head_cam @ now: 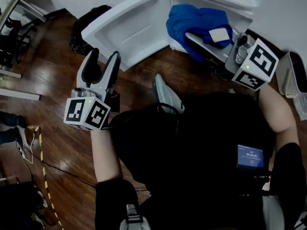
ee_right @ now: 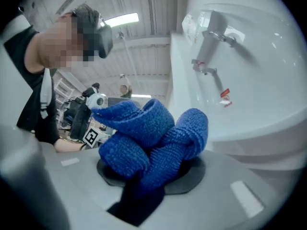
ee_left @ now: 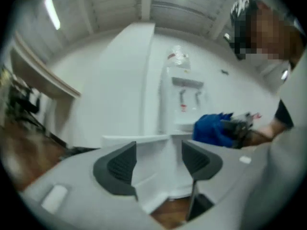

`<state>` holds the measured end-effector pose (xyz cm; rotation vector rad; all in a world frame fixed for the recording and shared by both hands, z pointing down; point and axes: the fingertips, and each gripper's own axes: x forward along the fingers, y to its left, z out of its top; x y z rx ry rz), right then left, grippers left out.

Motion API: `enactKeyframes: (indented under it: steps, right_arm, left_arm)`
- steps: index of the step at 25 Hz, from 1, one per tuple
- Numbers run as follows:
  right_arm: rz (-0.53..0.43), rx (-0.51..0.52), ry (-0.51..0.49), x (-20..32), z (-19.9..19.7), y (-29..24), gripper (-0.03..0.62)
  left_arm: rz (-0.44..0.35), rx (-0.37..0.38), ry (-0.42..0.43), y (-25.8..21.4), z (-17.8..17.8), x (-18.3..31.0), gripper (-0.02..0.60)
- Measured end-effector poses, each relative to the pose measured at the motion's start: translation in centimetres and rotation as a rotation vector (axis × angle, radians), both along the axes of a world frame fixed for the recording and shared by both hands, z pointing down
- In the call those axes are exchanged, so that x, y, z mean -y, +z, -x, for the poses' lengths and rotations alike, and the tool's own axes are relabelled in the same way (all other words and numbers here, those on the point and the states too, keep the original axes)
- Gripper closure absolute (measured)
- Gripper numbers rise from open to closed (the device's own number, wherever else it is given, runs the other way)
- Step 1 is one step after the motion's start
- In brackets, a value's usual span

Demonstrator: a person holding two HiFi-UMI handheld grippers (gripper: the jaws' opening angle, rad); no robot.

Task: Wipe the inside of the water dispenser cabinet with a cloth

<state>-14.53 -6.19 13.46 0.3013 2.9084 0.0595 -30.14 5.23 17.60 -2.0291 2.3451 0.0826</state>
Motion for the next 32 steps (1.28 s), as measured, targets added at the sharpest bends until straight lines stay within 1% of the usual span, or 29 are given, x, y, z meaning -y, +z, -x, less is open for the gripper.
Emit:
enactKeyframes:
  steps: [1,2,3,4,6,8,9,11,13,14,15,16,17,19,21,23,25,28,29,30,32]
  right_arm:
    - [0.005,-0.017,0.03,0.9,1.0,0.0,0.45]
    - [0.008,-0.029,0.045,1.5,2.0,-0.3,0.45]
    - [0.008,-0.037,0.055,2.0,3.0,-0.8,0.448]
    - [0.005,-0.044,0.067,2.4,3.9,-1.3,0.448]
    - [-0.003,-0.055,0.086,2.7,5.7,-2.2,0.447]
    - [0.01,-0.066,0.107,3.0,7.3,-2.8,0.445]
    - [0.029,-0.071,0.111,3.1,8.2,-2.9,0.444]
    - [0.084,-0.072,0.08,3.1,10.1,-3.1,0.442]
    - [0.145,-0.082,0.054,3.1,11.6,-3.3,0.441]
    - [0.162,-0.09,0.059,3.3,12.0,-3.3,0.442]
    - [0.165,-0.099,0.077,3.5,12.2,-3.4,0.441]
    - [0.158,-0.106,0.103,3.9,12.1,-3.4,0.441]
    - [0.147,-0.111,0.13,4.3,12.0,-3.3,0.441]
    - [0.118,-0.116,0.173,4.9,11.9,-3.3,0.441]
    - [0.079,-0.121,0.206,5.2,11.8,-3.1,0.441]
    - [0.039,-0.132,0.24,5.5,11.6,-2.5,0.441]
    - [0.018,-0.158,0.279,6.1,11.6,-1.7,0.441]
    - [0.041,-0.239,0.288,6.3,13.7,-0.8,0.439]
    - [0.046,-0.275,0.275,5.8,14.6,-0.5,0.439]
    - [0.042,-0.313,0.256,4.9,15.3,-0.1,0.439]
    - [0.014,-0.361,0.189,1.3,16.1,0.3,0.439]
  left_arm:
    - [0.028,0.05,-0.113,0.6,3.1,-0.6,0.284]
    - [0.069,0.085,-0.182,1.5,5.7,-0.9,0.284]
    - [0.113,0.101,-0.213,2.6,7.9,-0.8,0.284]
    - [0.153,0.099,-0.215,3.8,9.5,-0.4,0.283]
    - [0.208,0.079,-0.172,6.1,11.5,0.8,0.27]
    - [0.244,0.07,-0.096,7.9,12.0,2.0,0.27]
    - [0.251,0.065,-0.057,8.6,12.1,2.6,0.27]
    - [0.259,0.058,-0.003,9.7,12.3,3.2,0.27]
    - [0.283,0.074,0.031,10.7,12.3,3.4,0.27]
    - [0.295,0.089,0.041,11.0,12.1,3.5,0.273]
    - [0.301,0.105,0.04,11.2,11.8,3.5,0.29]
    - [0.297,0.117,0.036,11.2,11.5,3.4,0.345]
    - [0.285,0.12,0.039,11.1,11.1,3.1,0.372]
    - [0.249,0.115,0.056,10.9,9.6,2.2,0.377]
    - [0.239,0.124,0.065,10.7,8.0,1.1,0.38]
    - [0.271,0.144,0.068,10.7,6.1,0.3,0.385]
    - [0.337,0.149,0.061,11.0,4.4,0.0,0.388]
    - [0.452,0.126,0.019,11.2,3.3,-0.2,0.39]
    - [0.466,0.114,0.004,11.2,3.3,-0.2,0.389]
    - [0.464,0.099,-0.007,11.2,3.3,-0.1,0.39]
    - [0.443,0.079,-0.019,11.3,3.1,-0.2,0.394]
